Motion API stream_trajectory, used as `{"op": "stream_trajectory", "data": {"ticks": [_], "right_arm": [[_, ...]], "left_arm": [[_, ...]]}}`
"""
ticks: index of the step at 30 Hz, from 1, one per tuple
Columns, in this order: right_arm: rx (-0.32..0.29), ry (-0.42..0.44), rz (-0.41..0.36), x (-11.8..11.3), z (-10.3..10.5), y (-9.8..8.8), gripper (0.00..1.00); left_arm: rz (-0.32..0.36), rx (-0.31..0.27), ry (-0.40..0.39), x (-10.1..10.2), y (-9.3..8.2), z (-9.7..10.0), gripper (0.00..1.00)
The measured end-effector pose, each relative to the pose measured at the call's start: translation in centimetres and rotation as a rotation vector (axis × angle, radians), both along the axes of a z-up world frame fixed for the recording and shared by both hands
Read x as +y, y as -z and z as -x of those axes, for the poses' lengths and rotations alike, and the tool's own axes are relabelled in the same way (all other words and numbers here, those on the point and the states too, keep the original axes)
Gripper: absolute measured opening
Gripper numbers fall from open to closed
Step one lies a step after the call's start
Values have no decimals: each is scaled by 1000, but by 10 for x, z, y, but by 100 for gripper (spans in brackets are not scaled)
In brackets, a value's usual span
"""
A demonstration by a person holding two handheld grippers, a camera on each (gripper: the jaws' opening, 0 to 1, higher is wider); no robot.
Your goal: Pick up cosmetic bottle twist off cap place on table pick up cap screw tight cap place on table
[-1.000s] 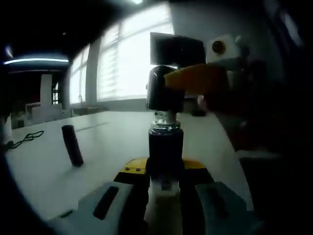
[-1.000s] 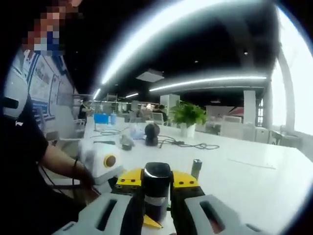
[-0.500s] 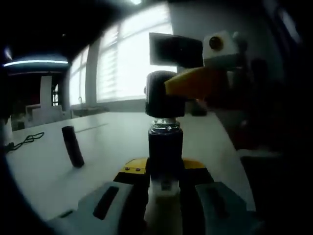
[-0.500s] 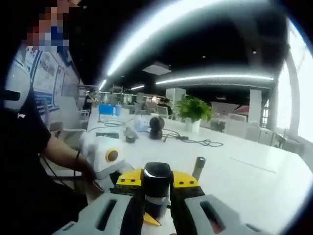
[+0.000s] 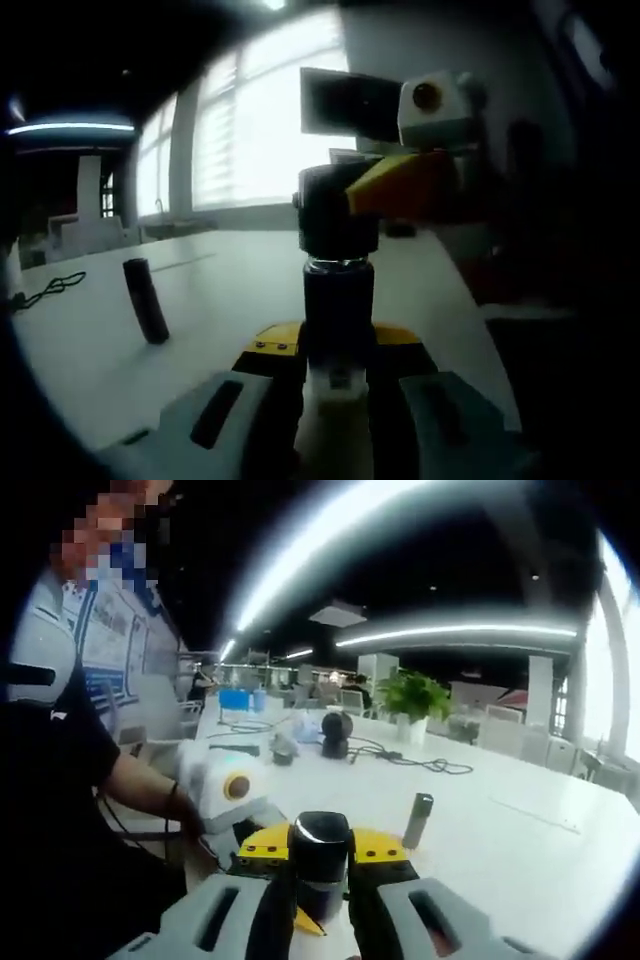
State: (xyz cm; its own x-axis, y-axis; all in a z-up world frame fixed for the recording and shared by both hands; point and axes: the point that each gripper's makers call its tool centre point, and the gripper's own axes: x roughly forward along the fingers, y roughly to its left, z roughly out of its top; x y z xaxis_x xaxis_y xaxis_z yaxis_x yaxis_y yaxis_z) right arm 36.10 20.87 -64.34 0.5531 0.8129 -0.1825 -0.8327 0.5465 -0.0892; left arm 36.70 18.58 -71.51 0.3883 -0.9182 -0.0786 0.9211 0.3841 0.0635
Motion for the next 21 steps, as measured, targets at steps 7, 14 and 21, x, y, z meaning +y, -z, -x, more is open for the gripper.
{"op": "stream_trajectory", "data": {"ticks": [7, 14, 21], "right_arm": [[-29, -72, 14, 5, 9, -1, 14], [-43, -163, 14, 10, 19, -1, 14], [-31, -203, 11, 12, 23, -1, 14]], "left_arm": [[-4, -9, 51, 1, 0, 7, 13], [-4, -13, 111, 2, -1, 18, 13], [-4, -8, 135, 2, -1, 21, 13]]}}
